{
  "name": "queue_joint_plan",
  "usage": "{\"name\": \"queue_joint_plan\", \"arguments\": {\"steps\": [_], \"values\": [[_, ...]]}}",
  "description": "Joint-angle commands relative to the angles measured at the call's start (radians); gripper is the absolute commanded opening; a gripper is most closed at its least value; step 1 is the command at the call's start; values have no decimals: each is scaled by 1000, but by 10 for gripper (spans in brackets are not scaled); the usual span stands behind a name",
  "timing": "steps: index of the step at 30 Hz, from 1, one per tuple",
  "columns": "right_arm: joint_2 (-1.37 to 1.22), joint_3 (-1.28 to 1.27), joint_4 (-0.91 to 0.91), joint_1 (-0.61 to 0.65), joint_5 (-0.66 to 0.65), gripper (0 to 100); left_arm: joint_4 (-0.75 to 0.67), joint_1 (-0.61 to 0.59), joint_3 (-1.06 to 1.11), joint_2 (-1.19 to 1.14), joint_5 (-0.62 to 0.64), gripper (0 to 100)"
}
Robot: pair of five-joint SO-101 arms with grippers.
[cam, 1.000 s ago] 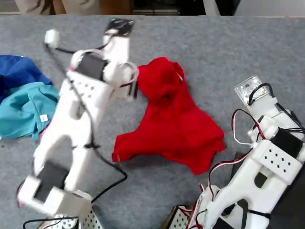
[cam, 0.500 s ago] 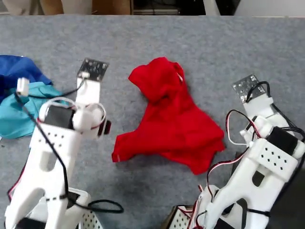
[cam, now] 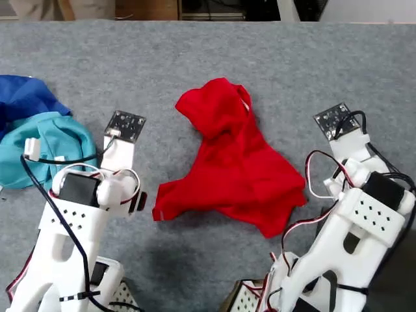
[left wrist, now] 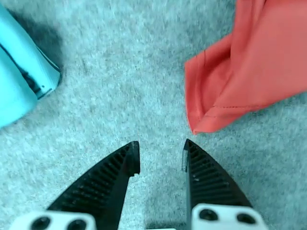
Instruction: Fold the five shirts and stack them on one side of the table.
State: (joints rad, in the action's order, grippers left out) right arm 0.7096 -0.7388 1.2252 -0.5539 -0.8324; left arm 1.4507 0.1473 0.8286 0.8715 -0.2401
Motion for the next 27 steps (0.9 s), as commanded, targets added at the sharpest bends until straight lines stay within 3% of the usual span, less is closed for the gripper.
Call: {"name": "queue_joint_plan", "arguments": {"steps": [1,10,22,27], "values": [[5,-4,8,18,8,274,-5,-31,15,2,2,153],[-188,77,137,16,14,274,-3,-318,15,-8,-6,154],[-533,659,543,44,149,274,21,-391,-48,62,-196,153],[-582,756,557,45,147,274,12,-354,-69,166,-203,154]]}}
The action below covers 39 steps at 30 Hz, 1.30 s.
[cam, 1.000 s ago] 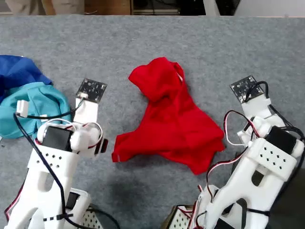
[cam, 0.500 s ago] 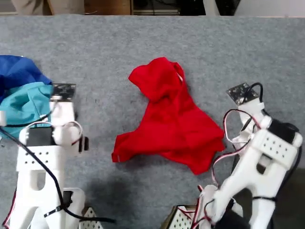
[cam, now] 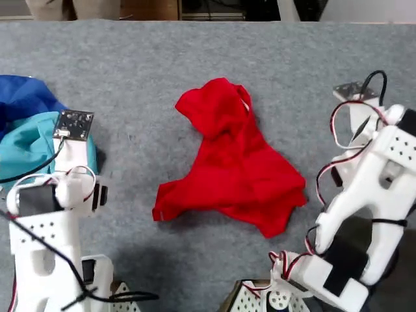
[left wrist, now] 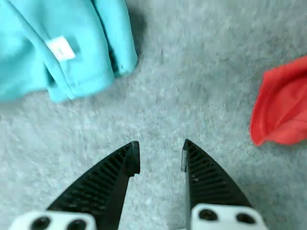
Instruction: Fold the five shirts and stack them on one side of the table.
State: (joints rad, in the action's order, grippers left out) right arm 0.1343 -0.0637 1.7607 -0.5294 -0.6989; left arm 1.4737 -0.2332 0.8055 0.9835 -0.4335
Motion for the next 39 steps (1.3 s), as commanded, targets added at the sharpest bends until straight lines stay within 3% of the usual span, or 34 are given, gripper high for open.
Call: {"name": "queue_joint_plan", "arguments": {"steps": [1,9,16,29,36,39], "values": [[-8,91,21,36,14,274,-18,35,-43,73,-9,154],[-12,220,6,216,14,274,-124,84,31,117,-2,154],[-12,263,-112,248,6,274,-135,133,38,114,118,154],[-12,-272,-724,306,86,274,-143,68,77,113,132,154],[-12,-568,-1119,315,255,274,-158,69,146,113,132,154],[-12,-627,-1209,315,304,274,-181,69,153,113,132,154]]}}
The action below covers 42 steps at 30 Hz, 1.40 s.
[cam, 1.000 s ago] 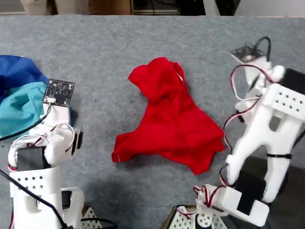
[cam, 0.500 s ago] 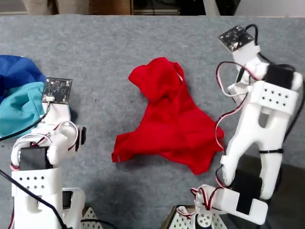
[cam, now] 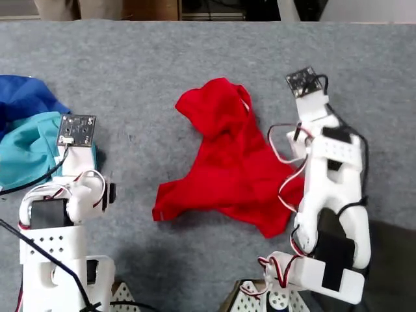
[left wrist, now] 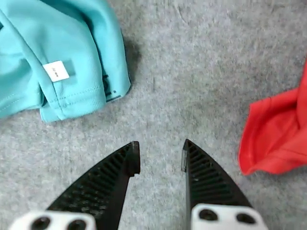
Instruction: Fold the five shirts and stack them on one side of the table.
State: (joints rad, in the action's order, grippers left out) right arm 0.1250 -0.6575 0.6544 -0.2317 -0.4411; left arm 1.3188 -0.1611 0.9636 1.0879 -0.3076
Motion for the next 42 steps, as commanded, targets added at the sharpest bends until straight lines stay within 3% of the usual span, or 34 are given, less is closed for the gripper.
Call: {"name": "queue_joint_plan", "arguments": {"steps": [1,13,17,21,25,28,36,42], "values": [[-2,-38,-110,18,57,274,-29,-3,-2,8,6,154],[-150,53,-58,16,94,274,-55,126,74,8,21,154],[-203,116,-14,10,118,274,-127,124,72,7,109,169],[-240,153,-5,7,133,274,-209,124,63,-28,279,191],[-271,197,23,-8,135,274,-308,133,21,-174,367,189],[-312,248,49,-13,135,274,-302,158,-61,-338,377,188],[-455,447,169,-31,163,274,-49,422,-247,-631,373,185],[-527,552,252,-35,163,274,-69,601,-245,-716,377,185]]}}
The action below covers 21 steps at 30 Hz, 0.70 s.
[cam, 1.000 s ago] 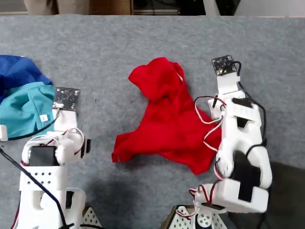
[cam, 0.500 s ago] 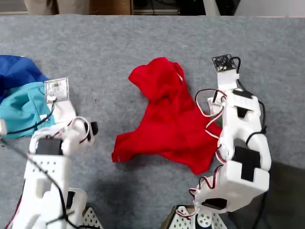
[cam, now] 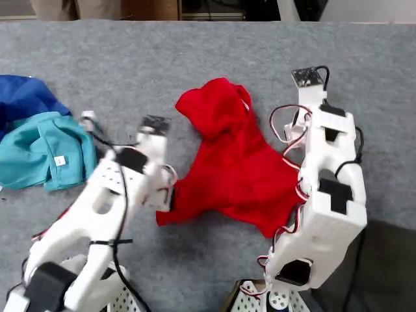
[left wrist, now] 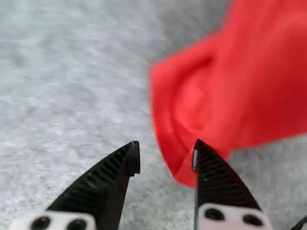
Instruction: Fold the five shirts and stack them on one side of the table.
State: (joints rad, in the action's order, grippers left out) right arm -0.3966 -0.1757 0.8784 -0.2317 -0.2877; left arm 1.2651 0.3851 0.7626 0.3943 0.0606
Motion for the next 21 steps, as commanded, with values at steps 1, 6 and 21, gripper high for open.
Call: {"name": "queue_joint_plan", "arguments": {"steps": [1,6,21], "values": [[-8,76,31,-35,9,274,-37,60,-44,-39,9,185],[-12,79,34,-35,9,274,-169,57,-46,-159,48,167],[-12,79,32,-36,8,274,-265,34,-68,-237,89,19]]}}
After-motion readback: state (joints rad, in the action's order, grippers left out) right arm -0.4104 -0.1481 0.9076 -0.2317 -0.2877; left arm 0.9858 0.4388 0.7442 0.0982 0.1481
